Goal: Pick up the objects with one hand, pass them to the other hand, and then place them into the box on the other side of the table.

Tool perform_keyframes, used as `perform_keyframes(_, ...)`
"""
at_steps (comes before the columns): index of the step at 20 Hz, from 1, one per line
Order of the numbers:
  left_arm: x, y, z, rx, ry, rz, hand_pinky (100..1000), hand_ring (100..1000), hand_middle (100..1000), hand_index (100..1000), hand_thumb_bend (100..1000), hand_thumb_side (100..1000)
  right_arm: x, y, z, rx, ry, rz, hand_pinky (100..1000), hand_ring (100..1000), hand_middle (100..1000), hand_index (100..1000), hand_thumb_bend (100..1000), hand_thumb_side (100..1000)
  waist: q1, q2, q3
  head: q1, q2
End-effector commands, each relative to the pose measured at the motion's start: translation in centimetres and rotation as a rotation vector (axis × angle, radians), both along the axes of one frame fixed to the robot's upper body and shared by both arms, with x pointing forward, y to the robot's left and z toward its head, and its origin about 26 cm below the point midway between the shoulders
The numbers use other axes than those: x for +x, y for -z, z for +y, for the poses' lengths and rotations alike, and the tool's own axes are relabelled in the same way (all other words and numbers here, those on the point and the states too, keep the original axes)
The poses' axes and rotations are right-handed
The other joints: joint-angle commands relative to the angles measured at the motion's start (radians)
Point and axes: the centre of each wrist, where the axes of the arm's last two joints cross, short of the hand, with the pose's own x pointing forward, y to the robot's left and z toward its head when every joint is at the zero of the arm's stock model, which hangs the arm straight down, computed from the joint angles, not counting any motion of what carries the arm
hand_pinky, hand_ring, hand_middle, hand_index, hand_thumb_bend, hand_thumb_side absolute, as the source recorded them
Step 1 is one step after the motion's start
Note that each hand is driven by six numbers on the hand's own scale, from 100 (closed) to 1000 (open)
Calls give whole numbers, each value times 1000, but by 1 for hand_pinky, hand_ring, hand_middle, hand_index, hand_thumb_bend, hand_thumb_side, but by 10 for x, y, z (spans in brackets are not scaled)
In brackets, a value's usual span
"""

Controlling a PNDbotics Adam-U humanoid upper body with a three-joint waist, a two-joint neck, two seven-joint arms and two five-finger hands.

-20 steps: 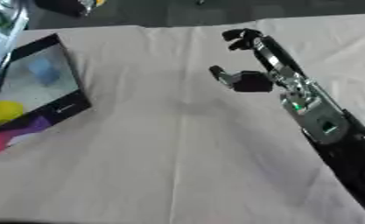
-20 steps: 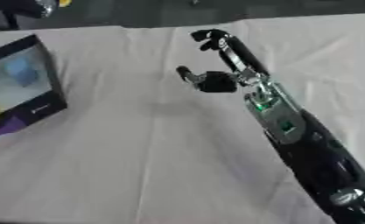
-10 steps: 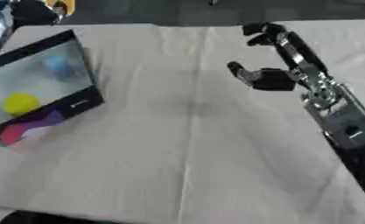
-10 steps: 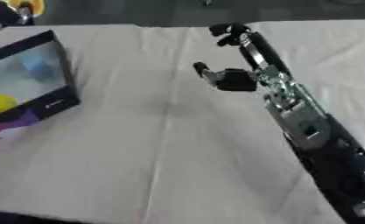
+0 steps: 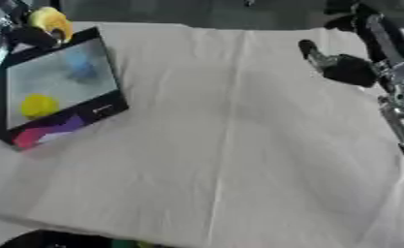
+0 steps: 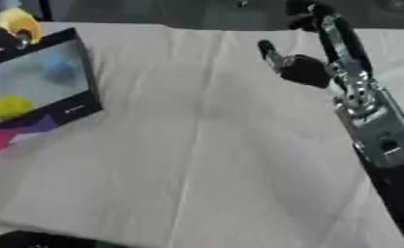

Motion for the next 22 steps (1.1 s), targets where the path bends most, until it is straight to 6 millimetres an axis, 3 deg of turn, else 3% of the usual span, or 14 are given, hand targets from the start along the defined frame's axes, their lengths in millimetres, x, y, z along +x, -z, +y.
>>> perform_keyframes(1,-3,-11,19,17,-54,-24,674,611,521,530,329,297,-2,-25,-12,40,38,-73,859,750,772,841,368,291,-12,-22,0,11,-2)
perform_keyframes(2,-2,-9,21,13,-59,-22,676,615,529,545,396,334,-2,-27,-14,45,46,-80,859,750,772,841,368,291,-12,-22,0,12,-2)
perform_keyframes(3,-1,-7,22,7,-64,-22,687,638,557,579,544,392,-2,-28,-16,52,53,-84,858,748,771,841,365,291,-13,-21,-1,12,-2)
perform_keyframes(4,-1,-5,23,4,-66,-25,715,698,622,659,707,470,-2,-29,-18,61,60,-87,858,748,771,840,363,291,-13,-21,-1,10,-2)
perform_keyframes(5,0,-4,23,4,-66,-29,764,758,710,749,798,509,-2,-30,-20,71,69,-89,857,746,770,839,363,290,-13,-20,-2,8,-2)
perform_keyframes(6,0,-2,24,9,-64,-34,808,800,765,799,865,522,-2,-29,-22,77,77,-89,857,746,769,838,363,290,-13,-20,-4,6,-2)
perform_keyframes(9,0,1,26,22,-59,-33,851,844,820,853,1000,545,-3,-29,-26,85,94,-91,857,745,768,838,362,289,-12,-19,-7,3,-2)
perform_keyframes(15,-1,3,32,38,-103,-44,835,830,804,842,961,522,-4,-30,-32,80,107,-97,858,745,768,834,361,289,-7,-20,-10,-30,-2)
perform_keyframes(17,-3,1,32,35,-119,-81,821,817,794,829,880,543,-5,-29,-34,82,113,-98,858,745,769,835,357,291,-5,-19,-9,-37,-2)
perform_keyframes(20,-9,-16,21,-17,-107,-269,777,788,782,818,735,572,-7,-31,-39,90,132,-108,860,750,773,837,314,325,-5,-17,-6,-57,-2)
perform_keyframes(22,-13,-21,13,-97,-68,-419,768,783,780,811,652,616,-9,-35,-43,102,145,-117,870,765,785,852,115,444,-8,-16,-7,-74,-2)
